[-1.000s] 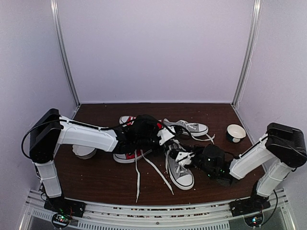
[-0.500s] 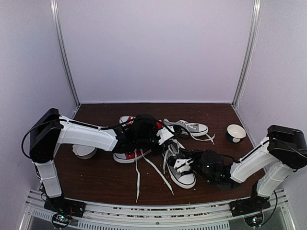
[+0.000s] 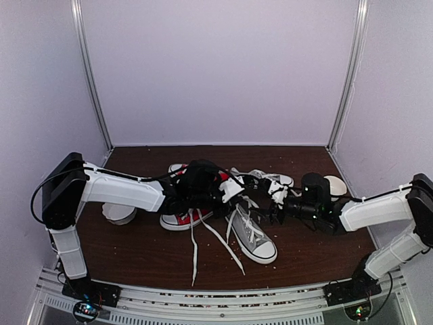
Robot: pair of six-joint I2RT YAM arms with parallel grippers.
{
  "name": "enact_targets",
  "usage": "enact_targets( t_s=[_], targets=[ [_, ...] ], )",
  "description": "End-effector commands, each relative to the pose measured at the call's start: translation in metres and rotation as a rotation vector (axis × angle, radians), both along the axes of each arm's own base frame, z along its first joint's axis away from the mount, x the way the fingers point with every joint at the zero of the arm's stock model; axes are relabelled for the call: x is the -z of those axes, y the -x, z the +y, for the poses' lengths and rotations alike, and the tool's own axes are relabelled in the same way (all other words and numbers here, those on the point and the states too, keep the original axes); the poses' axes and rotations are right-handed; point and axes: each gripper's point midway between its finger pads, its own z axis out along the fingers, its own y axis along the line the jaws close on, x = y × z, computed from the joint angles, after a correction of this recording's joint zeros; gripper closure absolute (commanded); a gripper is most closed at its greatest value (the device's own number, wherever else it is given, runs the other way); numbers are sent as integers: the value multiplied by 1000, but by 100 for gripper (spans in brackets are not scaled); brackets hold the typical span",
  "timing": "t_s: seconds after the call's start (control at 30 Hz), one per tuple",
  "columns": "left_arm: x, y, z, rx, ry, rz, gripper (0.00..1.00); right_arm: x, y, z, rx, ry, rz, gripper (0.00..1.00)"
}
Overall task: Tie the shoes
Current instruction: Cross the shoelace over the shoe.
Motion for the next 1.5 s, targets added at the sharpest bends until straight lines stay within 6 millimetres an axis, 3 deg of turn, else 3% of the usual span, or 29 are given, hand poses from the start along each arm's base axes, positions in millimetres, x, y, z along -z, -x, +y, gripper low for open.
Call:
enact_targets(
  t_s=[0.0, 0.23, 0.57, 0.7, 0.9, 1.2, 1.33, 1.47],
  targets=[
    [-32, -12, -6, 0, 70, -65, 100, 3, -1, 17, -135, -47, 160, 26],
    [-31, -14, -6, -1, 65, -61, 100, 23, -14, 28, -141, -29, 281, 36],
    [-31, -14, -8, 4, 70, -59, 100, 41, -37, 29, -50, -37, 402, 37],
    [-31, -15, -7, -2, 68, -61, 100, 25, -33, 22, -85, -157, 417, 34],
    [-31, -13, -8, 15, 72, -57, 100, 23, -23, 27, -166, -177, 401, 32],
    [-34, -1, -10, 92, 62, -56, 100, -6, -39, 31, -276, -243, 288, 33],
    [-31, 0, -8, 104, 45, -36, 100, -7, -35, 33, -335, -215, 271, 39],
    [-30, -2, -4, 104, 36, -21, 100, 1, -36, 33, -327, -186, 305, 60]
  ],
)
